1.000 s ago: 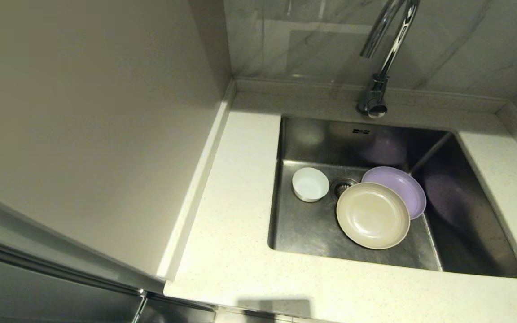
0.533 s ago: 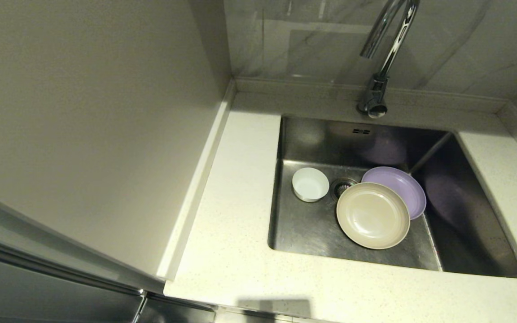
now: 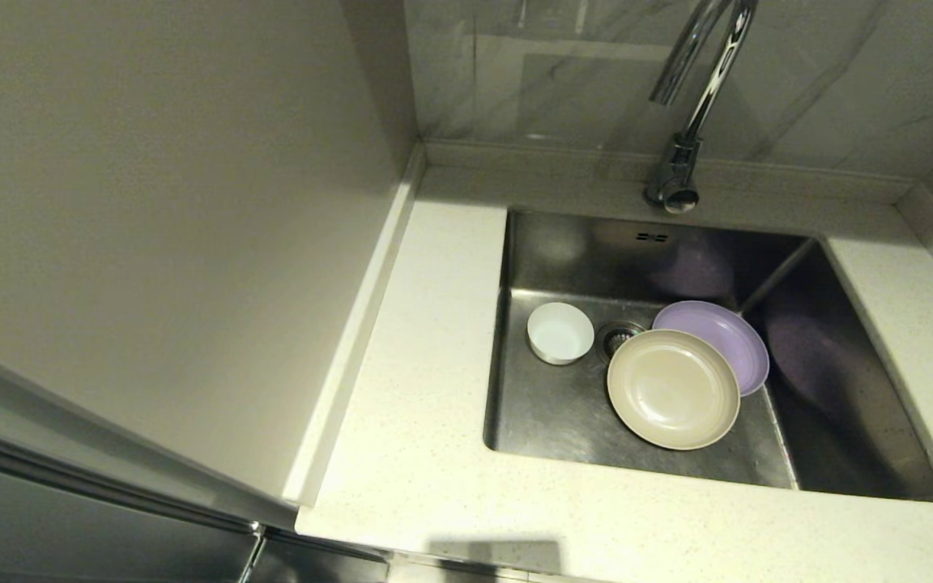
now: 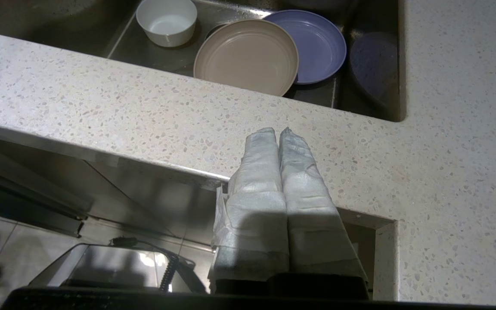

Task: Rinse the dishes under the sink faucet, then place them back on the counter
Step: Turn on the faucet

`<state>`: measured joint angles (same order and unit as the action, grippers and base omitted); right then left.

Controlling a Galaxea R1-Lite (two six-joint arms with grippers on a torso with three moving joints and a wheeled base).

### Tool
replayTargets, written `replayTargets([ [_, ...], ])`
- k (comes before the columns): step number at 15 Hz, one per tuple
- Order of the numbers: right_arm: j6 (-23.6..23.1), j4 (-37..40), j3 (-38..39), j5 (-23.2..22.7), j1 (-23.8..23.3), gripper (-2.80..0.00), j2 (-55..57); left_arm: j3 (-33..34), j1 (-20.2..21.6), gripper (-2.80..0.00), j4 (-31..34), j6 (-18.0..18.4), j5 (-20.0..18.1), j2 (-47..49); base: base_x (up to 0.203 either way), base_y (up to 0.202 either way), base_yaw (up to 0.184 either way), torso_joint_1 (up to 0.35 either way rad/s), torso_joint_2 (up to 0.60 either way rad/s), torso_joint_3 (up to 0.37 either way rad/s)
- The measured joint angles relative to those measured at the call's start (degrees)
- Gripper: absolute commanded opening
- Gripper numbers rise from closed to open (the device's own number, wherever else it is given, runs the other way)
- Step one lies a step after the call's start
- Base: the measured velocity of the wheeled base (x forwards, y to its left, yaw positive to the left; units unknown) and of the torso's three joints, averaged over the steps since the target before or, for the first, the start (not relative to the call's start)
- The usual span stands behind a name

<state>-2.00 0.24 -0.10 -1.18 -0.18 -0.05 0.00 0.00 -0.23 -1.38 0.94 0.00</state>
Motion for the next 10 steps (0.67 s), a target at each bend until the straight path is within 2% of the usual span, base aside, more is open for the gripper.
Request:
replayTargets([
  [10, 0.0, 0.0, 0.0, 0.0, 0.0, -2.80, 0.0, 0.0, 0.0, -2.80, 0.0, 0.0, 0.0, 0.0, 0.000, 0.000, 0.000, 0.000, 0.00, 0.000],
])
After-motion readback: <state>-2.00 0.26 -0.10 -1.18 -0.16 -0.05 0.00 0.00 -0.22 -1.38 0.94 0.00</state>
